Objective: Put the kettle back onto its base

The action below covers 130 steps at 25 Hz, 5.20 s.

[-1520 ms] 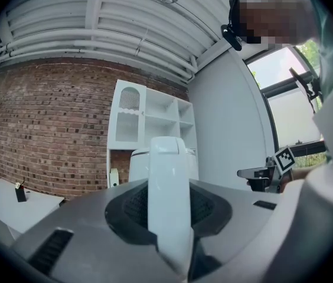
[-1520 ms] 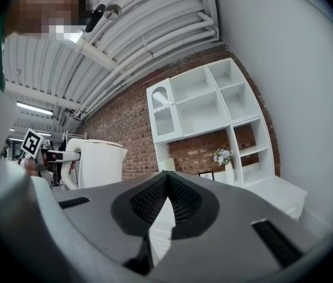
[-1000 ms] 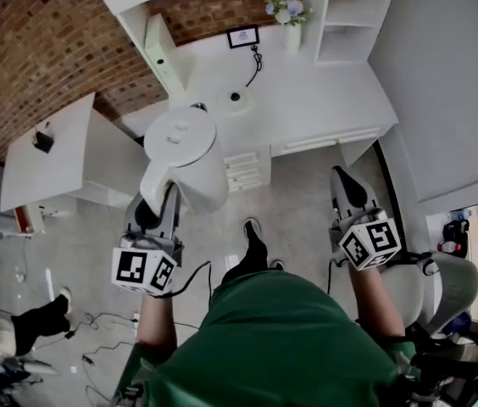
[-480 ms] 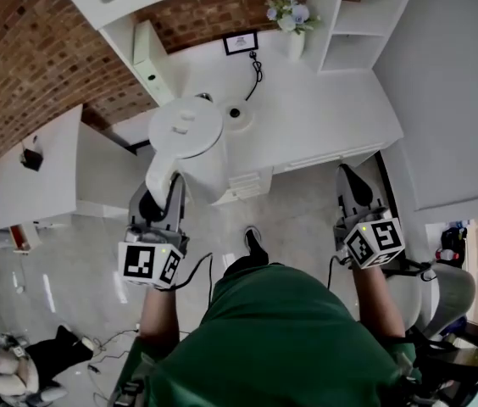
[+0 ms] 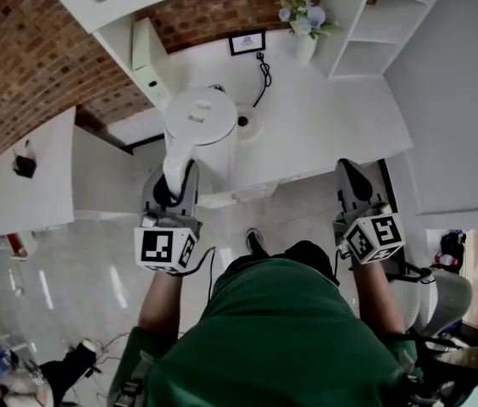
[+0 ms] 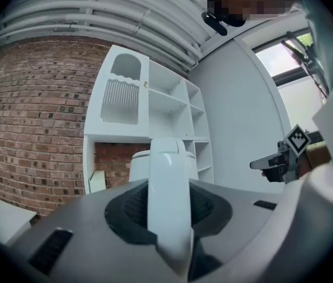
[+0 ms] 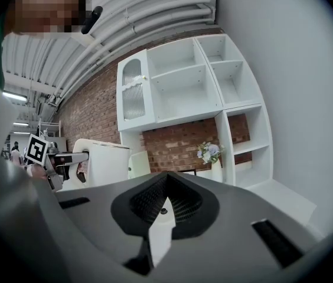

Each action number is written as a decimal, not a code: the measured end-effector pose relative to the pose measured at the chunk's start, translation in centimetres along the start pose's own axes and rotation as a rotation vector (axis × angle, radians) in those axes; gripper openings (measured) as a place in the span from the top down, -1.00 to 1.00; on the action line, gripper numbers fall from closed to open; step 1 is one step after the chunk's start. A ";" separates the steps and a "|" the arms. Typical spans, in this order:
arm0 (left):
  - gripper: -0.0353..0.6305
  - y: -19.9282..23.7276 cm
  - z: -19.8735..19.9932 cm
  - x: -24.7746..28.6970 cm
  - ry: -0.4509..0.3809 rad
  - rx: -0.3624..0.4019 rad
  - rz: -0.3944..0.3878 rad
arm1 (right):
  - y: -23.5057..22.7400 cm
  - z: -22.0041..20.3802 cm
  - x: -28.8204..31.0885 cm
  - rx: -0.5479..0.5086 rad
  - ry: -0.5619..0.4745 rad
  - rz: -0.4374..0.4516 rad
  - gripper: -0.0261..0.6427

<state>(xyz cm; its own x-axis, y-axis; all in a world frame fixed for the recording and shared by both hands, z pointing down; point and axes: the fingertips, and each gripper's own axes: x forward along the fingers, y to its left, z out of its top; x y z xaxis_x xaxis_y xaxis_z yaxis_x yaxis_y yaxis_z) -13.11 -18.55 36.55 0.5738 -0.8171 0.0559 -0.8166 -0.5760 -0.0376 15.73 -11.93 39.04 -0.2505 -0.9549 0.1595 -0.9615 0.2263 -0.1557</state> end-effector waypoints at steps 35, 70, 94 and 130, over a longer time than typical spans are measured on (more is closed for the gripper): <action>0.54 -0.4 -11.1 24.7 0.007 -0.060 0.249 | -16.1 -1.6 20.0 -0.122 0.242 0.311 0.89; 0.53 -1.0 -15.5 25.5 0.030 -0.080 0.359 | -15.5 -3.3 21.7 -0.082 0.278 0.332 0.89; 0.16 -1.7 -20.9 19.5 0.505 -0.057 0.232 | -11.0 -4.1 16.2 0.072 0.201 0.185 0.89; 0.64 14.0 6.0 2.3 -0.106 -0.090 0.480 | -1.0 13.0 20.2 -0.212 -0.144 0.329 0.89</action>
<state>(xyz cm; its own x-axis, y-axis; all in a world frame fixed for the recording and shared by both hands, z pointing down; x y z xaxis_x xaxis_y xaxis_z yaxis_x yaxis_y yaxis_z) -22.84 -28.70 30.17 0.1311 -0.9902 -0.0486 -0.9897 -0.1335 0.0521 13.05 -33.93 29.74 -0.5445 -0.8387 -0.0054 -0.8384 0.5441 0.0313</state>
